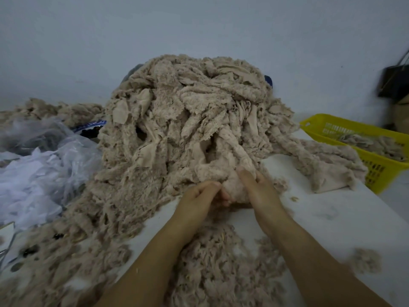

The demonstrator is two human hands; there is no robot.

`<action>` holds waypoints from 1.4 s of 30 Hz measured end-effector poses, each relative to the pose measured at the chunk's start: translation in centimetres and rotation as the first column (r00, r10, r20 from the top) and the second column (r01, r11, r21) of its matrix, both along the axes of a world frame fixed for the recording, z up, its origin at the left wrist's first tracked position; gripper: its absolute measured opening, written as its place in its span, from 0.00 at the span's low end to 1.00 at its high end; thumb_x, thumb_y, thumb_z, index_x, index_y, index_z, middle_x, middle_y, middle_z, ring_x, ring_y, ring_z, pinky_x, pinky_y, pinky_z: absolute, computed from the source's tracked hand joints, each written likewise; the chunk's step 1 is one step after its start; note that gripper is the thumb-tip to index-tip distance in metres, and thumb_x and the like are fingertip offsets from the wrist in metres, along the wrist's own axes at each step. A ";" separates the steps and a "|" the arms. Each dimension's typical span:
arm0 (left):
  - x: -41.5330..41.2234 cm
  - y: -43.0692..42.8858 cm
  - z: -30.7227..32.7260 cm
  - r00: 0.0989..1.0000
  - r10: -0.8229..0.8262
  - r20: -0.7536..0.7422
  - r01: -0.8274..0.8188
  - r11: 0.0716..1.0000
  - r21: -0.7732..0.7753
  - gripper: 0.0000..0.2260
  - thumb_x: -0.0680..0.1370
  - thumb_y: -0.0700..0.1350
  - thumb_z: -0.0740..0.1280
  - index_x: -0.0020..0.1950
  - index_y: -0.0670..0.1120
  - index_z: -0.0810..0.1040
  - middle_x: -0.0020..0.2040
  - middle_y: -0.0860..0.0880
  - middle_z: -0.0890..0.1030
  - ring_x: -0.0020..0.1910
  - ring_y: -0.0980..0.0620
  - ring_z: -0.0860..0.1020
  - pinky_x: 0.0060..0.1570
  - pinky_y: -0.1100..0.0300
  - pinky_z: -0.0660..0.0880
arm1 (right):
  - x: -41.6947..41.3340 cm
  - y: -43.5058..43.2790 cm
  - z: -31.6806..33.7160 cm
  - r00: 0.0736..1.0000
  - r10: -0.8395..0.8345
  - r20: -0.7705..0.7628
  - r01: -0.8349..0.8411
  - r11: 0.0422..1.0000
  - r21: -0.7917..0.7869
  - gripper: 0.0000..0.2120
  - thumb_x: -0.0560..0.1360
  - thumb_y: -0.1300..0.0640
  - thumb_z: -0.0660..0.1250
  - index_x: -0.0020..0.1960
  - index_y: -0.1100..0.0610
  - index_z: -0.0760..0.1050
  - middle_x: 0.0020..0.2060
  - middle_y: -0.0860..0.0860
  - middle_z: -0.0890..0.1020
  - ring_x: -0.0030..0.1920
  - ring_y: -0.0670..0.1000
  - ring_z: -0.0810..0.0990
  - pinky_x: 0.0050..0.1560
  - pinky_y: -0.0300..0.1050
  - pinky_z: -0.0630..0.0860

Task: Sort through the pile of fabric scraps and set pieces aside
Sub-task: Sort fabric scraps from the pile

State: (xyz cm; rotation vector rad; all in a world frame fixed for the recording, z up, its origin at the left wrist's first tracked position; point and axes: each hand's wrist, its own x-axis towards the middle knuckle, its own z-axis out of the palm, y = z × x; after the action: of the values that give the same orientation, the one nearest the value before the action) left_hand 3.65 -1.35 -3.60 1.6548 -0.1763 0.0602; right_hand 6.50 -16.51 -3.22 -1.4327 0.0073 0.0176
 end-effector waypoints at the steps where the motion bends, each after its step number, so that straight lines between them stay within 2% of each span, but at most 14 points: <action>1: 0.1 0.0 0.0 0.998 0.035 -0.060 -0.037 0.999 -0.039 0.18 0.81 0.53 0.64 0.35 0.51 0.83 0.36 0.47 0.83 0.38 0.51 0.81 0.45 0.57 0.75 | -0.2 0.1 0.1 0.999 0.030 0.013 -0.029 1.000 -0.004 0.14 0.78 0.46 0.67 0.54 0.56 0.81 0.46 0.51 0.87 0.48 0.50 0.85 0.46 0.45 0.82; 4: 0.1 0.1 0.0 0.981 -0.007 -0.195 -0.027 0.985 -0.170 0.19 0.74 0.63 0.66 0.44 0.46 0.81 0.34 0.46 0.79 0.29 0.51 0.76 0.33 0.59 0.71 | -1.1 0.7 0.4 0.986 0.149 0.071 -0.138 0.981 -0.136 0.26 0.79 0.44 0.66 0.54 0.70 0.76 0.43 0.66 0.83 0.47 0.65 0.83 0.53 0.63 0.79; 7: 0.2 0.4 0.5 0.955 -0.022 -0.297 -0.040 0.979 -0.202 0.25 0.73 0.63 0.66 0.48 0.39 0.79 0.32 0.47 0.75 0.25 0.54 0.70 0.26 0.63 0.68 | -1.7 1.2 0.4 0.941 0.322 0.101 -0.293 0.928 -0.229 0.22 0.79 0.47 0.66 0.51 0.69 0.78 0.39 0.62 0.85 0.42 0.60 0.85 0.48 0.57 0.82; 10: 0.2 0.5 0.9 0.937 0.003 -0.349 -0.151 0.906 -0.396 0.15 0.78 0.51 0.69 0.39 0.42 0.85 0.34 0.47 0.84 0.29 0.54 0.81 0.28 0.66 0.75 | -1.9 1.5 0.0 0.927 0.363 0.095 -0.306 0.878 -0.367 0.18 0.78 0.46 0.68 0.52 0.61 0.81 0.46 0.58 0.85 0.48 0.57 0.85 0.51 0.54 0.80; 13: 1.0 1.7 1.1 0.945 0.066 -0.320 -0.267 0.722 -0.639 0.13 0.81 0.48 0.64 0.43 0.41 0.78 0.28 0.50 0.77 0.22 0.56 0.70 0.25 0.67 0.68 | -2.0 1.3 -0.1 0.920 0.385 0.071 -0.334 0.867 -0.371 0.11 0.79 0.48 0.67 0.41 0.49 0.83 0.39 0.47 0.86 0.40 0.46 0.84 0.41 0.41 0.80; 18: 2.2 5.2 1.0 0.915 0.141 -0.378 -0.402 0.232 -0.886 0.13 0.85 0.46 0.58 0.47 0.42 0.77 0.40 0.47 0.83 0.36 0.55 0.83 0.33 0.66 0.79 | 0.1 -1.1 0.7 0.990 0.101 -0.101 -0.081 0.980 0.184 0.09 0.78 0.52 0.68 0.47 0.55 0.84 0.45 0.54 0.87 0.45 0.54 0.86 0.43 0.47 0.82; 21: 2.1 4.4 1.0 0.949 0.045 -0.313 -0.311 0.302 -0.901 0.18 0.83 0.55 0.59 0.57 0.42 0.78 0.54 0.44 0.84 0.51 0.51 0.83 0.43 0.60 0.81 | 0.4 -1.1 0.6 0.985 0.085 -0.150 -0.036 0.952 0.303 0.25 0.76 0.52 0.70 0.72 0.57 0.71 0.59 0.53 0.83 0.54 0.52 0.84 0.54 0.51 0.82; 24: 1.7 3.0 0.7 0.943 0.014 -0.334 -0.268 0.626 -0.732 0.24 0.73 0.62 0.67 0.57 0.43 0.81 0.45 0.45 0.86 0.39 0.52 0.83 0.35 0.61 0.79 | 0.1 -0.5 -0.1 0.986 0.128 -0.104 -0.100 0.966 0.240 0.38 0.75 0.53 0.72 0.79 0.50 0.55 0.61 0.42 0.80 0.46 0.42 0.84 0.45 0.43 0.82; 26: 1.4 2.0 0.3 0.938 0.050 -0.344 -0.227 0.838 -0.496 0.22 0.67 0.64 0.71 0.47 0.46 0.85 0.36 0.47 0.81 0.30 0.53 0.78 0.28 0.62 0.74 | -0.3 -0.1 -0.4 0.987 0.159 -0.015 -0.157 0.984 0.082 0.29 0.77 0.53 0.70 0.75 0.49 0.64 0.48 0.38 0.85 0.43 0.41 0.85 0.39 0.38 0.81; 29: 0.5 1.0 -0.1 0.955 0.005 -0.295 -0.069 0.976 -0.207 0.27 0.66 0.71 0.72 0.45 0.49 0.88 0.44 0.47 0.86 0.41 0.51 0.84 0.41 0.58 0.79 | -0.9 0.7 -0.4 0.958 0.235 0.164 -0.189 0.948 -0.255 0.10 0.79 0.53 0.69 0.55 0.39 0.78 0.44 0.37 0.85 0.44 0.40 0.84 0.39 0.31 0.77; 32: 0.3 0.8 -0.2 0.950 -0.048 -0.307 -0.019 0.977 -0.212 0.30 0.69 0.65 0.74 0.59 0.42 0.83 0.54 0.44 0.86 0.55 0.48 0.84 0.57 0.54 0.79 | -1.2 1.0 -0.6 0.917 0.317 0.241 -0.152 0.837 -0.525 0.08 0.78 0.52 0.68 0.49 0.38 0.79 0.38 0.41 0.83 0.36 0.36 0.79 0.35 0.28 0.72; 35: 0.5 1.0 0.5 0.940 -0.099 -0.325 -0.068 0.882 -0.466 0.18 0.72 0.50 0.73 0.55 0.39 0.83 0.51 0.41 0.85 0.51 0.47 0.85 0.48 0.58 0.81 | -1.5 1.4 -1.0 0.867 0.426 0.260 -0.158 0.729 -0.666 0.07 0.78 0.48 0.67 0.55 0.47 0.79 0.49 0.41 0.82 0.48 0.35 0.78 0.44 0.28 0.72; 40: 0.5 1.5 1.3 0.942 -0.199 -0.271 -0.032 0.749 -0.662 0.08 0.75 0.47 0.69 0.45 0.44 0.83 0.44 0.45 0.83 0.42 0.50 0.83 0.41 0.57 0.81 | -1.5 1.5 -0.5 0.889 0.399 0.225 -0.198 0.778 -0.597 0.10 0.77 0.42 0.67 0.56 0.42 0.80 0.42 0.28 0.79 0.47 0.26 0.75 0.44 0.23 0.70; 42: 0.7 1.8 1.2 0.946 -0.210 -0.249 -0.021 0.723 -0.690 0.09 0.77 0.49 0.67 0.45 0.45 0.83 0.42 0.47 0.82 0.41 0.50 0.83 0.41 0.56 0.82 | -1.2 1.0 -0.2 0.915 0.346 0.210 -0.176 0.808 -0.563 0.09 0.75 0.40 0.68 0.48 0.44 0.80 0.39 0.38 0.83 0.40 0.36 0.80 0.37 0.30 0.72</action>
State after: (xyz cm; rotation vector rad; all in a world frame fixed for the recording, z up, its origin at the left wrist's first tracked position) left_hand 4.35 0.48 -2.37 0.8792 0.0117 -0.1999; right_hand 5.26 -15.52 -3.47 -1.9782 -0.4813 0.0269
